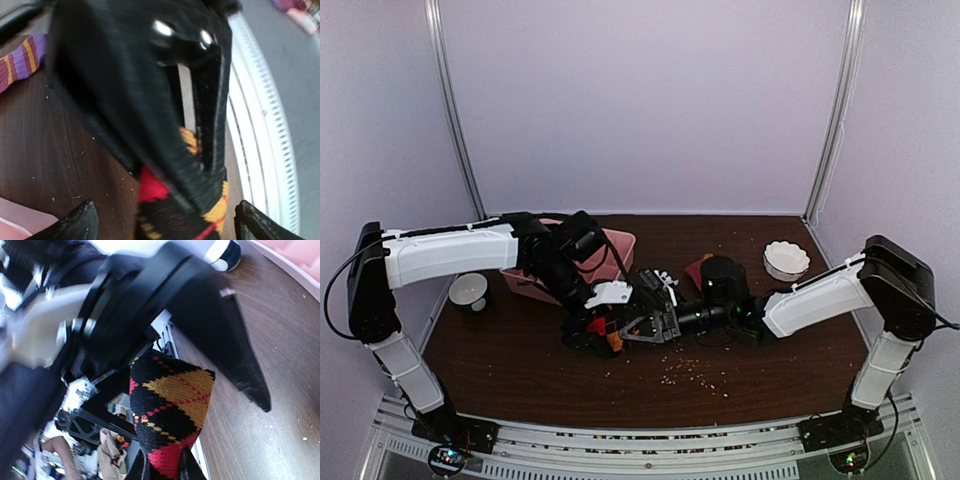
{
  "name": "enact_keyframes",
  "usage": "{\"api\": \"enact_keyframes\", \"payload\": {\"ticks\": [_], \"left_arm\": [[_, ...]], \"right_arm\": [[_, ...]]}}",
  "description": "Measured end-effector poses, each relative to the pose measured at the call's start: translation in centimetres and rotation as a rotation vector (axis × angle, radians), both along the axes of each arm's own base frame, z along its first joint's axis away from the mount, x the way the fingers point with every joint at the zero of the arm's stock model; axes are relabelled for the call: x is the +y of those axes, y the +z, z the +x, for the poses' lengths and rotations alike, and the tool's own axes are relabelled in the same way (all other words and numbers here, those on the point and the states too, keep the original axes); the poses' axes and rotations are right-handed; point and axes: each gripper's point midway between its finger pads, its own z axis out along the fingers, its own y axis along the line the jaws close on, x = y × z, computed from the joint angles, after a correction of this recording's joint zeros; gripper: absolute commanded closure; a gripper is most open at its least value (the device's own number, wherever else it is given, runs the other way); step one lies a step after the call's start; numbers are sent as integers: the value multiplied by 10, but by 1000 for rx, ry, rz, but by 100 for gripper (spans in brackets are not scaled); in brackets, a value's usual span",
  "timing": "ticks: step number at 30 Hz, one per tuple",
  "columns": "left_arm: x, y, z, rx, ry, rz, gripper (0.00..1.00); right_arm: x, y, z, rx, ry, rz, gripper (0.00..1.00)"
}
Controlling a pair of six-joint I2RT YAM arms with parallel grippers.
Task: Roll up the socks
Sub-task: Roll the sock.
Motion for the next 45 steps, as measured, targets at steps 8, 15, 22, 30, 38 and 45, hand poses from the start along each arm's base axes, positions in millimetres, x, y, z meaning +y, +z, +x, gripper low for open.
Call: {"api": "enact_keyframes", "payload": {"ticks": [8, 15, 22, 30, 38, 45], "left_arm": [[1, 61, -2, 313, 66, -198, 7], [4, 76, -10, 443, 81, -237, 28], [5, 69, -9, 456, 97, -214, 32], [4, 57, -2, 447, 135, -180, 54], [3, 57, -2, 452, 130, -193, 43], [2, 63, -5, 480, 114, -222, 78]], "right_arm": [[4, 10, -10, -174, 37, -66, 97], [-1, 23, -6, -305, 14, -124, 97], [-3, 27, -4, -360, 27, -164, 97], [-5, 24, -5, -363, 41, -188, 98], [-4, 28, -5, -347, 32, -177, 98], [-1, 38, -2, -342, 2, -114, 98]]}}
